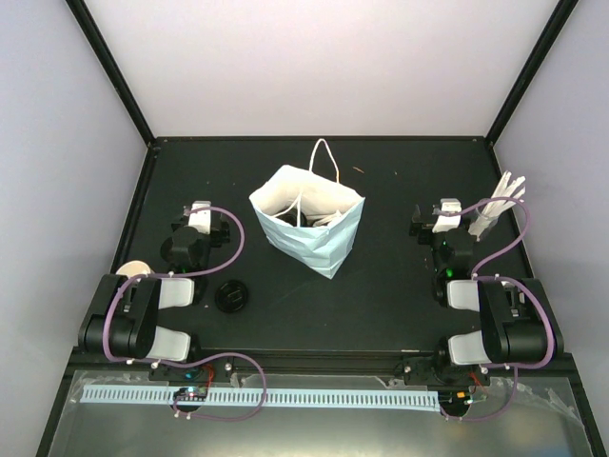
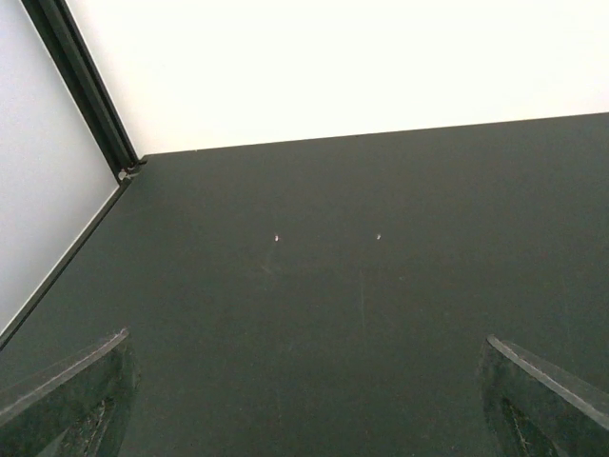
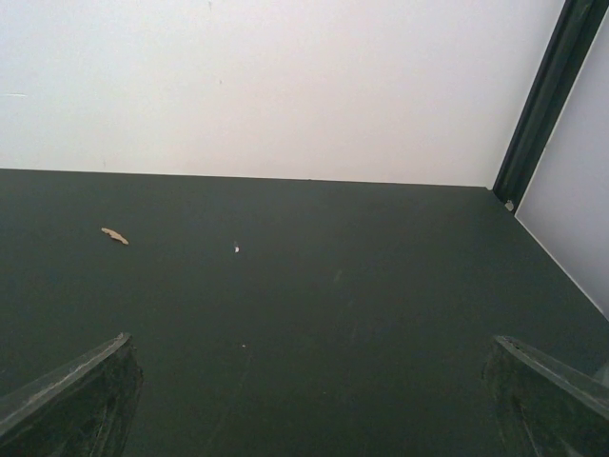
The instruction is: Pack the takeout coffee
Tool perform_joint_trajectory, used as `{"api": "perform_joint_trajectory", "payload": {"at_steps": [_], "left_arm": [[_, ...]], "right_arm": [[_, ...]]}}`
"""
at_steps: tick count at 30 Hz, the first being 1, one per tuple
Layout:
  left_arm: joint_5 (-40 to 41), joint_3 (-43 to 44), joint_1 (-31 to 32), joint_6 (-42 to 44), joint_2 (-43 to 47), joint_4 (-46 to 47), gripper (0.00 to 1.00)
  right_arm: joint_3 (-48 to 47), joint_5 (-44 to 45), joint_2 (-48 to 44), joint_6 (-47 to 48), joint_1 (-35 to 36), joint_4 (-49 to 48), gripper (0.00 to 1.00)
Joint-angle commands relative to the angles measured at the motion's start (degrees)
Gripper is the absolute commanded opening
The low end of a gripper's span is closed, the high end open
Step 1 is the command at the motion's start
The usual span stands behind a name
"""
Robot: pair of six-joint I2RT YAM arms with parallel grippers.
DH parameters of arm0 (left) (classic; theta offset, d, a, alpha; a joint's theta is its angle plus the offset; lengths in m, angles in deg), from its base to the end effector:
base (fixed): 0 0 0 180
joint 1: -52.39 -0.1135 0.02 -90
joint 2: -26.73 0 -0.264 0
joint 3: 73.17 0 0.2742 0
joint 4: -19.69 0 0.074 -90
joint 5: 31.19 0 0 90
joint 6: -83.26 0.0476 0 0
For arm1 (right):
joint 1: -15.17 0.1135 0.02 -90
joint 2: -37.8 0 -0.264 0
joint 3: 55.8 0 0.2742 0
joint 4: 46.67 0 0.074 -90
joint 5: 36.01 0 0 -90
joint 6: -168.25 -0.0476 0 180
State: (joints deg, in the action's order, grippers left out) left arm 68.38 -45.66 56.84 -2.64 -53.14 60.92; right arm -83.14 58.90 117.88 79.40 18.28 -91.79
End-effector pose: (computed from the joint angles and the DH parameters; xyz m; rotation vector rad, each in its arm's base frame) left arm 0.2595 -0.0123 0.1329 0.0104 1.7645 0.1429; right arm 0.2607 0.0101 0.1392 0.0006 1.7035 -0.0475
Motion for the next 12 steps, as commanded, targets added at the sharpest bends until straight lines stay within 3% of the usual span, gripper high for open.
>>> {"api": "perform_joint_trajectory", "payload": {"at_steps": [1, 12], "left_arm": [[-1.42, 1.82, -0.46, -0.06, 0.60, 1.68, 0.99], [-1.48, 1.83, -0.47, -0.05, 0.60, 1.67, 0.99]], "right_arm": [[-0.59, 0.19, -0.09, -0.21, -0.39, -2.09, 1.00], [-0.73, 0.17, 0.01, -0.18, -0.41, -1.82, 1.00]]}}
